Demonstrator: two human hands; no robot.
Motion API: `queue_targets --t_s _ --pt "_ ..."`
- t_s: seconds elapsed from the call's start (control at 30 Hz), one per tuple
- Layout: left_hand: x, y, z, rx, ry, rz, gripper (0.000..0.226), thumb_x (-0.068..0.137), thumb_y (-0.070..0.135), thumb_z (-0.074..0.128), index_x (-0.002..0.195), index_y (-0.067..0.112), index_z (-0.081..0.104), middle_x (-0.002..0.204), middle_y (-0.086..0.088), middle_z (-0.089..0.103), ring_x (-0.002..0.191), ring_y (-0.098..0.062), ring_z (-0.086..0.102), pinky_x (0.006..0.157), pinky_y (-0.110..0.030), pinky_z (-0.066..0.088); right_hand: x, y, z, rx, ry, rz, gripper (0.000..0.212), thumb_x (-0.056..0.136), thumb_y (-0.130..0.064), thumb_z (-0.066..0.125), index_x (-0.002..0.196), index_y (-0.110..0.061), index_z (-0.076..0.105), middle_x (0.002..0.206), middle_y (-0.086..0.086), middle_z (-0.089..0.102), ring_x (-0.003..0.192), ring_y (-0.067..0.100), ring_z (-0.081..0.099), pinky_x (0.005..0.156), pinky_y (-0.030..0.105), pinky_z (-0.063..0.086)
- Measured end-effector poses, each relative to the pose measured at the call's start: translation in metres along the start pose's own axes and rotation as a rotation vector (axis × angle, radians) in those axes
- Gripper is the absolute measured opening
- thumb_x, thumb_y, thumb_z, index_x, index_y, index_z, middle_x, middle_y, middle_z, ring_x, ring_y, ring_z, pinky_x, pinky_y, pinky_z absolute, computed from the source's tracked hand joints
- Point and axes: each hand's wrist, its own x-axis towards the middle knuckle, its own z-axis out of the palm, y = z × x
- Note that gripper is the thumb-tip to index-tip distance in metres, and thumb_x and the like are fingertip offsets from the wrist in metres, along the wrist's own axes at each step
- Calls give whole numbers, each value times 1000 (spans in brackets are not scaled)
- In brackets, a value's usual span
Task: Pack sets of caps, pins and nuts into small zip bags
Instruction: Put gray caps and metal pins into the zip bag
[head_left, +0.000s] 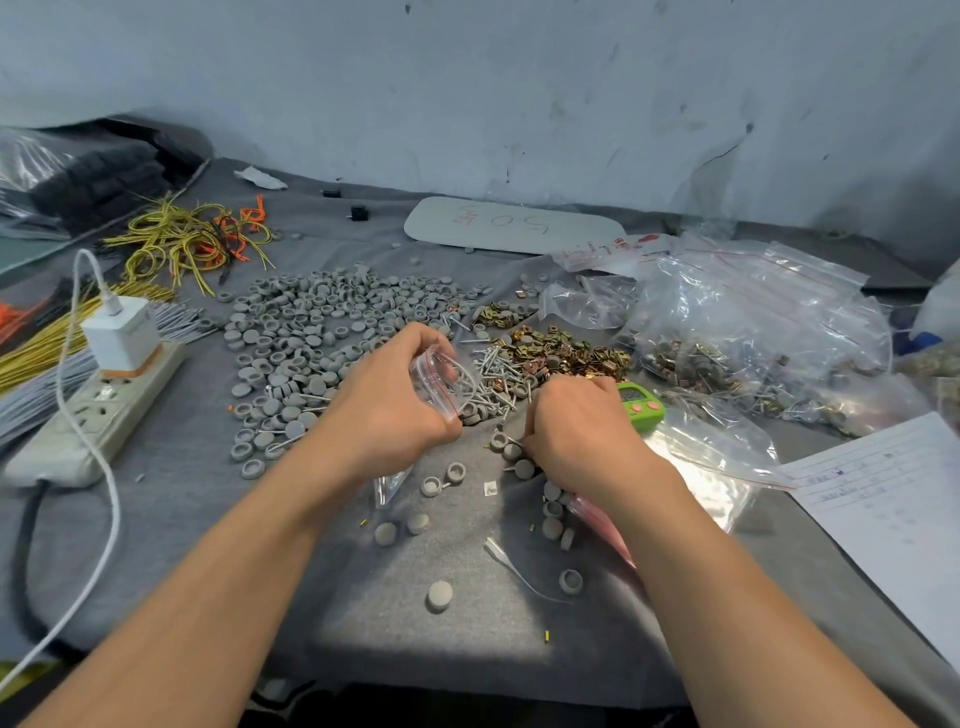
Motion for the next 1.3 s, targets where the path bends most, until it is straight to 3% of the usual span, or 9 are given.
queue_targets --t_s 0.3,0.47,0.57,0.63,0.73,0.93,1.07,1.17,1.3 --pt "1 -1 0 7 -13 13 56 70 6 83 105 40 55 103 16 67 83 -8 68 60 -19 51 -1 -9 1 26 66 71 10 90 -17 66 88 -23 74 87 -1 65 89 24 59 93 40 31" --pt "1 -1 -1 4 -14 -3 58 69 6 83 107 40 54 104 16 67 86 -7 68 58 -14 51 -3 -17 -5 35 14 120 9 85 -12 67 78 -18 68 71 -2 49 86 27 56 96 41 31" --pt "-1 0 0 39 -12 -21 61 68 9 83 108 43 52 104 19 66 80 -2 66 53 -12 45 -6 -17 -12 86 129 142 10 88 -13 64 91 -21 71 87 -2 58 97 24 57 100 39 29" --pt "-2 0 2 75 -9 -24 61 67 12 81 107 45 49 102 19 67 71 -2 63 49 -12 41 -8 -15 -18 276 292 135 12 93 -15 65 91 -27 70 95 -6 61 96 19 54 94 33 24" --pt "-3 1 8 121 9 -50 61 67 15 79 107 45 45 100 16 66 70 -7 62 54 -26 43 -16 -18 -24 518 445 -26 11 93 -15 72 88 -25 72 91 -11 60 94 16 53 89 31 31" --pt "-1 4 14 160 -46 -48 59 70 18 77 110 45 44 99 13 65 76 -3 59 54 -26 39 -19 -33 -23 427 469 -341 7 86 -10 78 89 -16 79 113 -8 73 113 20 54 101 39 41" --pt "-2 3 11 116 -44 -36 55 71 17 79 111 41 49 100 14 65 79 -4 61 54 -22 38 -17 -33 -20 613 454 -261 12 87 -11 78 90 -23 82 128 -10 69 125 11 48 108 20 35" --pt "0 1 6 -20 9 -36 51 69 10 81 101 39 55 97 16 69 71 -6 63 57 -22 42 -12 -21 -24 791 517 -24 17 92 -13 75 93 -28 82 118 -17 68 117 4 54 104 16 37" --pt "0 -2 -3 -205 55 -82 52 73 3 82 104 37 59 98 12 73 73 -17 70 57 -33 54 -7 -2 -23 715 394 182 26 97 -9 66 94 -31 82 110 -12 75 65 -2 58 72 24 51"
